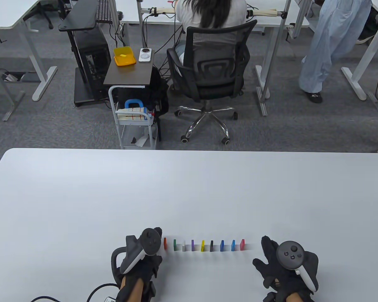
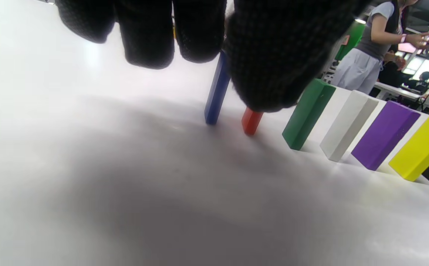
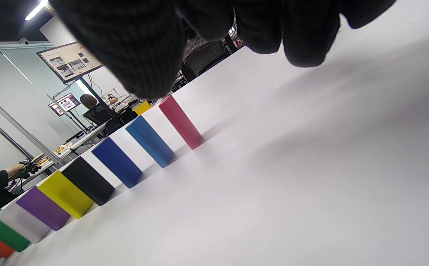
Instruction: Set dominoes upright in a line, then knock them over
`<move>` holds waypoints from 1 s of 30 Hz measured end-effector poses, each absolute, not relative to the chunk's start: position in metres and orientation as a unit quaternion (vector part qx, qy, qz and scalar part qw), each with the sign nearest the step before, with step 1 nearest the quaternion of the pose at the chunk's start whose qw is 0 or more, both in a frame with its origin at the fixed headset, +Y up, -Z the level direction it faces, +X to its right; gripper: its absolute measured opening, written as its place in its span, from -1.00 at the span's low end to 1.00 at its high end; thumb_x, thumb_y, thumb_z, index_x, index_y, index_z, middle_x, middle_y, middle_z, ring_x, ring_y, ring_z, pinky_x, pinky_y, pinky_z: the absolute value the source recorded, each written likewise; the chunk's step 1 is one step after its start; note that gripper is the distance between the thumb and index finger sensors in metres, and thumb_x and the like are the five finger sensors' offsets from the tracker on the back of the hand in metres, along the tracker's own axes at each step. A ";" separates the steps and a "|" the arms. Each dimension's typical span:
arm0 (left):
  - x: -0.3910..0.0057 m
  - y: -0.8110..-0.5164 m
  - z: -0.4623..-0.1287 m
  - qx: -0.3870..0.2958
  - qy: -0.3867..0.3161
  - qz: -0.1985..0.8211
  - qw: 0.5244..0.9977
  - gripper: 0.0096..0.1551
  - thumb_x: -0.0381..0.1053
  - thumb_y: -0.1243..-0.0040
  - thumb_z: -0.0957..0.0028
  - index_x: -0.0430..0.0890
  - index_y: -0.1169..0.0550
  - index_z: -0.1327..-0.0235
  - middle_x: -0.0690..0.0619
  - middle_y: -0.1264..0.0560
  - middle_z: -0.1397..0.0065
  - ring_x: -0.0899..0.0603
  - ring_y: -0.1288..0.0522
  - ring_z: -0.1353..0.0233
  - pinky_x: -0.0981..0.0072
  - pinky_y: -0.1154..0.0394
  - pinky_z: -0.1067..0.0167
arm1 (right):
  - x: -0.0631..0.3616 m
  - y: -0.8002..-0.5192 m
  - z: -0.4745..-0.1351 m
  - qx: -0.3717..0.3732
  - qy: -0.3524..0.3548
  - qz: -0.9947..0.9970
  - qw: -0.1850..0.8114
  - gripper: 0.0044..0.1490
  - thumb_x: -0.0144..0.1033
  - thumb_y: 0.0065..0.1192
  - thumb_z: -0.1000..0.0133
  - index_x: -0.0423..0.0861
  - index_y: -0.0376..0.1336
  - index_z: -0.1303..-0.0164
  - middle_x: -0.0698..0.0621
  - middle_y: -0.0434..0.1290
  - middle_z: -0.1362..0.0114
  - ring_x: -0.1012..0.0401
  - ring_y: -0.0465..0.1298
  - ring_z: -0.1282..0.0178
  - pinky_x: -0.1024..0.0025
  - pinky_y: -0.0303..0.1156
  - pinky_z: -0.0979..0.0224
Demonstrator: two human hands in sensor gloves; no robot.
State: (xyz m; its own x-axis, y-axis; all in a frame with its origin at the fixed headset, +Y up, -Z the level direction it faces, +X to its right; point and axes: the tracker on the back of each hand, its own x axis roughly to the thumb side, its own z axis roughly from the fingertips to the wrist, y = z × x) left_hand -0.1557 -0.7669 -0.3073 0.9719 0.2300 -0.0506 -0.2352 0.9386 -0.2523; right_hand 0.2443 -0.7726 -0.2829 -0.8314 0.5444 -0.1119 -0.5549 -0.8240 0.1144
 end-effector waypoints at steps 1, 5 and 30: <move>-0.155 -0.767 -0.307 -0.130 0.008 0.118 0.985 0.04 0.03 -0.52 0.23 0.21 -0.17 -0.49 0.00 -0.39 -0.65 -0.32 -0.44 -0.58 -0.24 -0.37 -0.51 | 0.244 -0.773 -0.283 -0.038 0.071 0.954 0.288 0.05 -0.02 0.39 0.05 -0.18 0.06 -0.59 -0.32 0.18 -0.58 -0.29 0.36 -0.47 -0.29 0.19 -0.50; -0.151 -0.766 -0.308 -0.126 -0.004 0.123 0.984 0.03 0.00 -0.52 0.22 0.21 -0.19 -0.49 0.04 -0.42 -0.63 -0.30 -0.44 -0.59 -0.24 -0.37 -0.51 | 0.244 -0.773 -0.283 -0.037 0.074 0.955 0.285 0.05 -0.03 0.39 0.05 -0.18 0.05 -0.59 -0.32 0.18 -0.58 -0.29 0.36 -0.47 -0.30 0.19 -0.50; -0.157 -0.750 -0.296 0.018 -0.010 0.145 0.989 0.02 0.28 -0.31 0.19 0.23 -0.09 -0.51 -0.01 -0.16 -0.75 -0.36 -0.19 -0.68 -0.27 -0.24 -0.57 | 0.239 -0.767 -0.280 -0.026 0.041 0.957 0.285 0.09 0.01 0.39 0.05 -0.13 0.01 -0.61 -0.32 0.02 -0.64 -0.36 0.13 -0.57 -0.34 0.06 -0.54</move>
